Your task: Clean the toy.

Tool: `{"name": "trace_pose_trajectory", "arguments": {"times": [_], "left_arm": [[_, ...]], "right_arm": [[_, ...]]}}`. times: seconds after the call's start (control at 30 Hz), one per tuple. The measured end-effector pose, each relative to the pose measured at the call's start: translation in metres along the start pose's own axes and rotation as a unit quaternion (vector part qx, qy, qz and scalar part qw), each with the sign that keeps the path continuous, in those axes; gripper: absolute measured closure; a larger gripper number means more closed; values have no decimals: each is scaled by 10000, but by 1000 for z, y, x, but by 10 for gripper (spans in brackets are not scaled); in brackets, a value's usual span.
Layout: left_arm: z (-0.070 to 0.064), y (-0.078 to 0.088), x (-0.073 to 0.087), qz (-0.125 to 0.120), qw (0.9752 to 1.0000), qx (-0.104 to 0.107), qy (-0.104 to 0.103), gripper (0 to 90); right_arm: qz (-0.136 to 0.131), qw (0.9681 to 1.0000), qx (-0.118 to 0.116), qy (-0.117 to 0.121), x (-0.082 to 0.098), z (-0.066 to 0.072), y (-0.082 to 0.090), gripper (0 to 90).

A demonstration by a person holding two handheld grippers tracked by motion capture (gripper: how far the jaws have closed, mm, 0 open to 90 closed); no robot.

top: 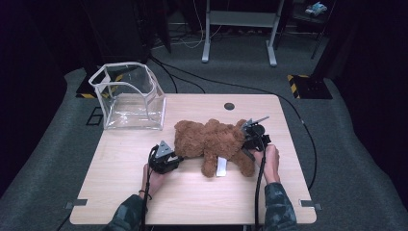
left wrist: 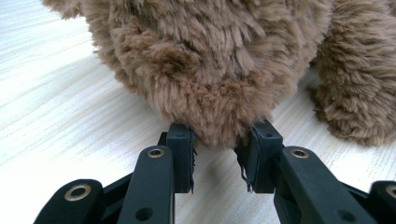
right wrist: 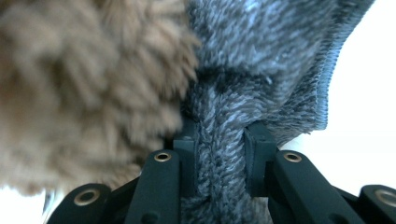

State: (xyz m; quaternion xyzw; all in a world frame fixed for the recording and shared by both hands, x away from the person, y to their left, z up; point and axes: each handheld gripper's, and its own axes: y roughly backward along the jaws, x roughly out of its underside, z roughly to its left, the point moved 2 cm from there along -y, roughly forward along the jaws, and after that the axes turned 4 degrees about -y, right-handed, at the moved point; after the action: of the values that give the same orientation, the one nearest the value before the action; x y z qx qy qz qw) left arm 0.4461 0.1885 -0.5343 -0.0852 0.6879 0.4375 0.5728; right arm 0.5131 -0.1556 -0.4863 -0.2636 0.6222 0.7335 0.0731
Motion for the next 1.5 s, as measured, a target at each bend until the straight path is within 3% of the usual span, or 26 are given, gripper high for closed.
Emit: {"name": "trace_pose_trajectory", "arguments": {"times": [0.1, 0.17, 0.33, 0.4, 0.67, 0.8, 0.93, 1.13, 1.3, 1.5], "left_arm": [[0, 0, 0, 36, 10000, -28, 15, 600], [0, 0, 0, 79, 10000, -33, -2, 506], [1, 2, 1, 156, 9997, 17, 179, 248], [-2, 6, 1, 190, 9992, 147, 322, 214], [-30, 18, -8, 402, 9984, 370, 149, 110], [-46, 14, -13, 495, 9971, 558, 178, 30], [-65, 6, -19, 609, 9953, 744, 79, 5], [-88, -13, -28, 743, 9939, 810, -55, 0], [-94, -30, -35, 872, 9950, 467, -109, 13], [-96, -46, -40, 1000, 9949, 35, -128, 223]], "right_arm": [[-58, 9998, 184, 84, 7, 0, 12, 716], [-223, 9994, 243, 56, 13, -3, 22, 716], [-515, 9983, 258, -118, 34, -12, 41, 715], [-624, 9976, 255, -181, 43, -17, 47, 714], [-850, 9953, 312, -349, 68, -31, 63, 714], [-928, 9944, 319, -393, 76, -35, 69, 714], [-971, 9940, 337, -375, 79, -36, 74, 714], [-1009, 9936, 349, -362, 81, -36, 77, 713], [-1040, 9931, 332, -430, 84, -35, 77, 711], [-1036, 9934, 276, -406, 87, -36, 77, 710]]}}
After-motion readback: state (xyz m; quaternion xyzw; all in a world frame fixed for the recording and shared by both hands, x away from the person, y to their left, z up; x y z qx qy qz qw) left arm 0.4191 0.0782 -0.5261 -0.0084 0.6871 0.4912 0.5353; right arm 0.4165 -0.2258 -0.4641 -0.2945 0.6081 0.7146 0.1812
